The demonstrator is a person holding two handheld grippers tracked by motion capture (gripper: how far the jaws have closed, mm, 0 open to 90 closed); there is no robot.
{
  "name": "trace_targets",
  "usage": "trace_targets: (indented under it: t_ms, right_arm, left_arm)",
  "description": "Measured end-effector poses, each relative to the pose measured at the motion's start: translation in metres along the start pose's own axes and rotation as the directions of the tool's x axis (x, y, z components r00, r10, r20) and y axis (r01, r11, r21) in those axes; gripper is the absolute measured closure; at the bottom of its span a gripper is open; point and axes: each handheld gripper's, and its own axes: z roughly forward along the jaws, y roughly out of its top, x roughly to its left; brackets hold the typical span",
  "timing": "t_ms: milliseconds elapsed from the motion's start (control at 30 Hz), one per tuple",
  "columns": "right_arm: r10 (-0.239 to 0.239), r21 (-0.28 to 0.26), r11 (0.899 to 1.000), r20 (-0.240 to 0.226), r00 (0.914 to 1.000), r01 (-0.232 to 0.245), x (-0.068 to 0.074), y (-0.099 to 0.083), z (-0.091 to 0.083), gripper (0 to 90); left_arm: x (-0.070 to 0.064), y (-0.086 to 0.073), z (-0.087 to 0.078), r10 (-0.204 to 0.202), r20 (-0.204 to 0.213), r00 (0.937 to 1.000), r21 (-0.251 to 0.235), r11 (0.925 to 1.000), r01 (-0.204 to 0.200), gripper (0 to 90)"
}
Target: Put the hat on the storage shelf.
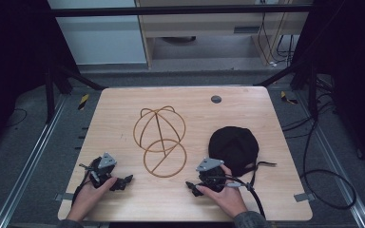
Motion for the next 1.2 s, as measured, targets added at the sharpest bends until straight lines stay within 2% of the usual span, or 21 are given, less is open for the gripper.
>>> trace_targets:
  t_ms: [267,333,367,400,433,467,500,600,667,767,800,900,933,967,1067,1200]
  right_arm:
    - [0.001,0.007,1.0,0.006,1.0,-0.001,0.0,0.002,0.002,11.9]
    - [0.002,0.024,1.0,0.008,1.0,-0.002,0.001,0.004,0.002,11.8]
    - [0.0,0.051,0.999,0.009,1.0,0.0,0.001,0.006,0.001,10.6]
    - [-0.025,0.083,0.996,0.032,0.9992,0.022,0.004,0.013,-0.001,10.6]
    - [-0.025,0.083,0.996,0.032,0.9992,0.022,0.004,0.013,-0.001,10.6]
    - [-0.061,0.095,0.994,0.031,0.9977,0.058,0.005,0.02,-0.007,9.7]
    - [-0.061,0.095,0.994,0.031,0.9977,0.058,0.005,0.02,-0.007,9.7]
    - [-0.115,0.121,0.987,0.039,0.9926,0.109,0.005,0.035,-0.018,9.1]
    - [-0.112,0.13,0.986,0.021,0.9935,0.108,-0.002,0.05,-0.032,8.6]
    - [-0.096,0.125,0.988,0.013,0.9953,0.093,-0.01,0.058,-0.041,9.1]
    - [-0.104,0.138,0.985,0.021,0.9944,0.1,-0.017,0.066,-0.05,9.3]
    - [-0.106,0.146,0.984,0.035,0.9938,0.1,-0.024,0.075,-0.06,9.8]
    - [-0.107,0.15,0.984,0.043,0.9933,0.1,-0.031,0.083,-0.069,9.8]
    - [-0.107,0.15,0.984,0.043,0.9933,0.1,-0.031,0.083,-0.069,9.8]
    - [-0.114,0.161,0.982,0.069,0.9911,0.101,-0.045,0.098,-0.086,10.6]
    - [-0.113,0.168,0.981,0.087,0.9897,0.098,-0.054,0.105,-0.098,10.7]
  left_arm:
    - [0.0,0.0,0.0,-0.001,-0.001,1.0,0.0,1.0,0.001,0.0]
    - [0.0,0.0,0.0,-0.001,-0.001,1.0,0.0,1.0,0.001,0.0]
    - [0.0,0.0,0.0,-0.001,-0.001,1.0,0.0,1.0,0.001,0.0]
    - [0.0,0.0,0.0,-0.001,-0.001,1.0,0.0,1.0,0.001,0.0]
    - [0.0,0.0,0.0,-0.001,-0.001,1.0,0.0,1.0,0.001,0.0]
    - [0.0,0.0,0.0,-0.001,-0.001,1.0,0.0,1.0,0.001,0.0]
    - [0.0,0.0,0.0,-0.001,-0.001,1.0,0.0,1.0,0.001,0.0]
    - [0.0,0.0,0.0,-0.001,-0.001,1.0,0.0,1.0,0.001,0.0]
    - [0.0,0.0,0.0,-0.001,-0.001,1.0,0.0,1.0,0.001,0.0]
    - [0.0,0.0,0.0,-0.001,-0.001,1.0,0.0,1.0,0.001,0.0]
    - [0.0,0.0,0.0,-0.001,-0.001,1.0,0.0,1.0,0.001,0.0]
    - [0.0,0.0,0.0,-0.001,-0.001,1.0,0.0,1.0,0.001,0.0]
    - [0.0,0.0,0.0,-0.001,-0.001,1.0,0.0,1.0,0.001,0.0]
    - [0.0,0.0,0.0,-0.001,-0.001,1.0,0.0,1.0,0.001,0.0]
    - [0.0,0.0,0.0,-0.002,-0.001,1.0,0.0,1.0,0.002,0.0]
    - [0.0,0.0,0.0,-0.002,-0.001,1.0,0.0,1.0,0.002,0.0]
